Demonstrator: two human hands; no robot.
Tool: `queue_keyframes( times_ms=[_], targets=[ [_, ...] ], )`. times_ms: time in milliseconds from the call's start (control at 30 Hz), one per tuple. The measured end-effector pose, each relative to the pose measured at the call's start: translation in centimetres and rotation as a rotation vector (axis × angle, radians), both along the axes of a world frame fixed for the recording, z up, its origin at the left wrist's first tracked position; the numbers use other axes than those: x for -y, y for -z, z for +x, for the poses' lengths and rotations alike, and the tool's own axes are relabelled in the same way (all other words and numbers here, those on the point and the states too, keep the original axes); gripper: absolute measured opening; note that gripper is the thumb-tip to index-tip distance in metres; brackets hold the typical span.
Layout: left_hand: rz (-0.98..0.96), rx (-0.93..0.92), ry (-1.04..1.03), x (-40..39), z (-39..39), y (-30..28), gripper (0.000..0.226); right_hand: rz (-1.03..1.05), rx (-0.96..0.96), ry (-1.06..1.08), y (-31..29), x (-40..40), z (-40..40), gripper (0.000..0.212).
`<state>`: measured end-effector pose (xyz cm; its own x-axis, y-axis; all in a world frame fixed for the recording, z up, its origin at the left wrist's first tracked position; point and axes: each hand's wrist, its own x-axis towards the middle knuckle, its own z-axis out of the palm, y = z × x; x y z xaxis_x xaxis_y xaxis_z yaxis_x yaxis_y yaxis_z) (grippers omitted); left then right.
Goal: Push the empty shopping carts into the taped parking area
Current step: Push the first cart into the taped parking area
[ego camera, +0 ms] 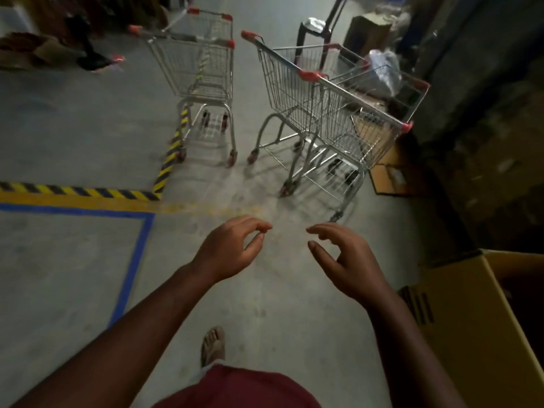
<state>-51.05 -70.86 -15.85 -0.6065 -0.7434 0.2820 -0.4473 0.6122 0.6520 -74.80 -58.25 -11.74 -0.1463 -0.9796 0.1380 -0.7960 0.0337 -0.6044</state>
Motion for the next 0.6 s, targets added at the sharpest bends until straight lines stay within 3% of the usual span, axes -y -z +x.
queue_keyframes(
  times_ms=[300, 600],
  targets=[
    [0.041, 0.067, 0.214, 16.4, -9.4, -0.5, 0.028, -0.007, -0.036, 0.292, 0.4, 12.8, -5.3, 0.027],
    [0.081, 0.066, 0.249, 33.0, -26.4, 0.8, 0.038, -0.047, 0.072, 0.43, 2.7, 27.3, -22.5, 0.039]
  ],
)
